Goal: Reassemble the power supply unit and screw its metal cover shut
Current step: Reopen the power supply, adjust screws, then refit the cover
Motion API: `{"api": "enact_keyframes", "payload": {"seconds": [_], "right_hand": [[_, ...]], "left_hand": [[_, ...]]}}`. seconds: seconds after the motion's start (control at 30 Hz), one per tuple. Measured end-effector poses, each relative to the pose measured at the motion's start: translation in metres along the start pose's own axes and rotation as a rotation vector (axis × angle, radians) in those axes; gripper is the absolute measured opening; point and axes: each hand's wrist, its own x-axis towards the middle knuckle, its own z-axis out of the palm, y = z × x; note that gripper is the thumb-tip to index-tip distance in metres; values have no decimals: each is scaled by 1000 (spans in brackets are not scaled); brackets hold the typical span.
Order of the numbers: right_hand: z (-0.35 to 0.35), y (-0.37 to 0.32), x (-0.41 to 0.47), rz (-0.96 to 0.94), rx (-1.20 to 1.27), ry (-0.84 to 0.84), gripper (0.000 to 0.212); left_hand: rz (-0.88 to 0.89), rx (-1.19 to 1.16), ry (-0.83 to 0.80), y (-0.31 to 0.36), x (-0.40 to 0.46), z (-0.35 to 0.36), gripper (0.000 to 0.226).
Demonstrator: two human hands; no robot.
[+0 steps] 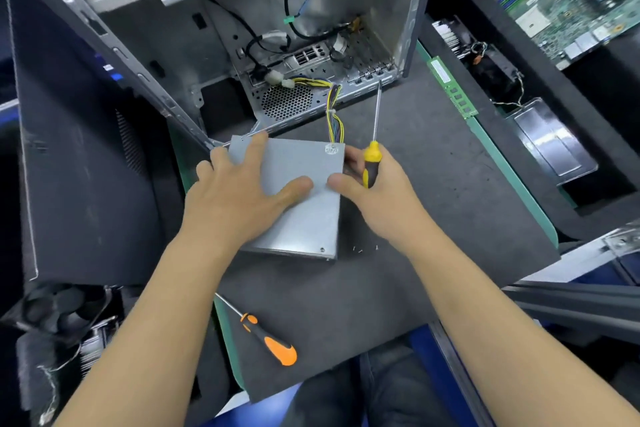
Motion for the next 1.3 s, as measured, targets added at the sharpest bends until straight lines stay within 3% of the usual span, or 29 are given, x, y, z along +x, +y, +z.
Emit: {"api": "enact_keyframes", "payload": {"seconds": [0.17, 0.3, 0.37, 0.63, 0.73, 0.83, 1.03, 1.13, 1.23, 1.3], "right_hand": [[-2, -15, 21, -10, -60, -76, 39], [-8, -13, 21, 1, -94, -130, 36], [-8, -12, 19, -24, -115, -129, 21], [-6, -12, 15, -81, -134, -100, 18], [-7, -11, 13, -80, -125, -112, 57], [-6, -9, 13, -89, -102, -118, 68], [-7, -3, 14, -87, -129, -112, 57], [-5, 0, 15, -82, -134, -103, 14], [-5, -4, 15, -68, -156, -111, 14], [-14, -7, 12, -42, -198, -53, 25]], "left_hand": [[61, 5, -122, -16, -5, -10, 145], [556, 255, -16, -9, -1, -8, 162], [654, 333, -65, -2, 3, -6, 159], [646, 400, 29, 4, -1, 0, 143], [642, 401, 45, 4, -1, 2, 143], [651, 391, 41, 3, -2, 5, 142], [685, 372, 66, 0, 2, 13, 143], [669, 384, 53, 0, 3, 14, 146], [653, 406, 73, 2, 2, 16, 138], [643, 415, 77, 3, 2, 16, 136]]}}
